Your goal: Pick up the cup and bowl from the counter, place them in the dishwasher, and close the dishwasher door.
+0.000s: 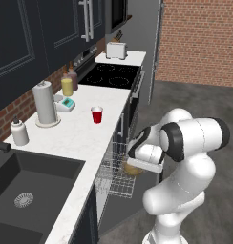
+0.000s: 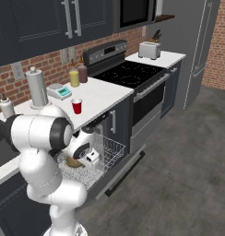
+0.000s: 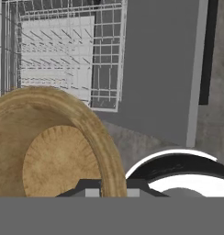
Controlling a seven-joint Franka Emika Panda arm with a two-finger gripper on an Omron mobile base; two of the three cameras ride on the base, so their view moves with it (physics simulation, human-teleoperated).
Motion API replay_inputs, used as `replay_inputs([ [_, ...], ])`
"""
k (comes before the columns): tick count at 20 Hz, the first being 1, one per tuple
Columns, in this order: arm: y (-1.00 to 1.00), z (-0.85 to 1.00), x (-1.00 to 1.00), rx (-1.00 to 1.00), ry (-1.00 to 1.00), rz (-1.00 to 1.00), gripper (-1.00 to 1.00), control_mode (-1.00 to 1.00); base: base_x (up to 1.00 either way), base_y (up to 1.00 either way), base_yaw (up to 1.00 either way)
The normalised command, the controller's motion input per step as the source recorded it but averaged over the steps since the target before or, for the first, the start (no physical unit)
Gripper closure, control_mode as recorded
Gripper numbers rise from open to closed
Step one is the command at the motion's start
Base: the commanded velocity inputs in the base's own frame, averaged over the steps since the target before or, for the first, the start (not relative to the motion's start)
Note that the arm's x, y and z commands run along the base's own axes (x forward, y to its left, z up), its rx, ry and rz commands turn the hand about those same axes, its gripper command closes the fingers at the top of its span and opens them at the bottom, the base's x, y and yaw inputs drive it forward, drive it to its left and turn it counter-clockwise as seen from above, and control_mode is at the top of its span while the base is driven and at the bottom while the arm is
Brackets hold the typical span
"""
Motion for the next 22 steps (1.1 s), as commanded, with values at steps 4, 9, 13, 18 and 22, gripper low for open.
replay_inputs([
  [4, 0.00, -0.48, 0.00, -0.01, 0.01, 0.09, 1.00, -1.00, 0.00, 0.00, 0.00],
  [9, 0.00, -0.42, 0.09, 0.00, -0.01, 0.03, 1.00, -1.00, 0.00, 0.00, 0.00],
  [13, 0.00, -0.48, 0.10, 0.00, -0.04, 0.01, 1.00, -1.00, 0.00, 0.00, 0.00],
  [18, 0.00, -0.45, 0.19, 0.00, -0.06, 0.00, 1.00, -1.00, 0.00, 0.00, 0.00],
  [22, 0.00, -0.38, 0.19, 0.00, -0.09, 0.00, 1.00, -1.00, 0.00, 0.00, 0.00],
])
